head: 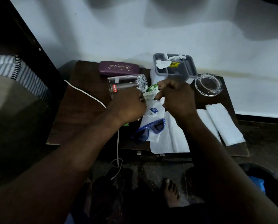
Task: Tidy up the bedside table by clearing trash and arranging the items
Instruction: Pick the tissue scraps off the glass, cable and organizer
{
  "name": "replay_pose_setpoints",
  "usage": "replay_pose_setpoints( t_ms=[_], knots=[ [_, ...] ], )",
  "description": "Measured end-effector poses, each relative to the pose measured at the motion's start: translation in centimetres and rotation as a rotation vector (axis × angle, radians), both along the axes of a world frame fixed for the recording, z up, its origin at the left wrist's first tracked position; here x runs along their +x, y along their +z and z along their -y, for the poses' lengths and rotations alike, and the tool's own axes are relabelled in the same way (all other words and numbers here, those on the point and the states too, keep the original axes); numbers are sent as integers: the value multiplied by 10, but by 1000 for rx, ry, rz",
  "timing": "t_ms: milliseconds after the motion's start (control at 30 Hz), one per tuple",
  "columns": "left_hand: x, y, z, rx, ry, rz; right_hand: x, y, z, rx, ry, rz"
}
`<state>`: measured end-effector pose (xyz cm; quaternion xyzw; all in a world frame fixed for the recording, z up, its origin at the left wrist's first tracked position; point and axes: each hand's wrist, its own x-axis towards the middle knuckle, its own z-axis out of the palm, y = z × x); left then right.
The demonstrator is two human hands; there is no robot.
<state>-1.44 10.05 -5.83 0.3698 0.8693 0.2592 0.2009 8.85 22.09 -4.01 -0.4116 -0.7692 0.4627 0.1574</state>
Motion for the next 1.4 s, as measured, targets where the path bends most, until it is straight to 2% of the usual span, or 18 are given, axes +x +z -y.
replay_pose_setpoints(
  t_ms=[167, 333, 433, 833, 900, 1000, 1100, 1200, 1400],
  knots=[
    [-6, -3, 3, 16, -11, -81, 0, -11, 7, 299, 195, 255],
    [-7, -4, 3, 33, -22, -104, 0, -17, 14, 439, 333, 366],
    [-8, -4, 5, 28, -28, -124, -5, -20, 13, 468, 280, 347],
    [-7, -4, 2, -22, -22, -154, -1, -2, -12, 297, -122, -120],
    [-4, -4, 1, -33, -28, -146, 1, -1, -20, 196, -232, -155],
    [0, -4, -2, -29, -23, -113, 4, 2, -29, -79, -364, -288],
    [5, -7, -5, -26, -46, -94, 10, -1, -33, -217, -338, -301],
    [9, -11, -9, -37, -79, -114, 15, -2, -33, -197, -321, -245],
    [15, -13, -16, -72, -93, -126, 24, 0, -42, 8, -329, -196]
  ],
)
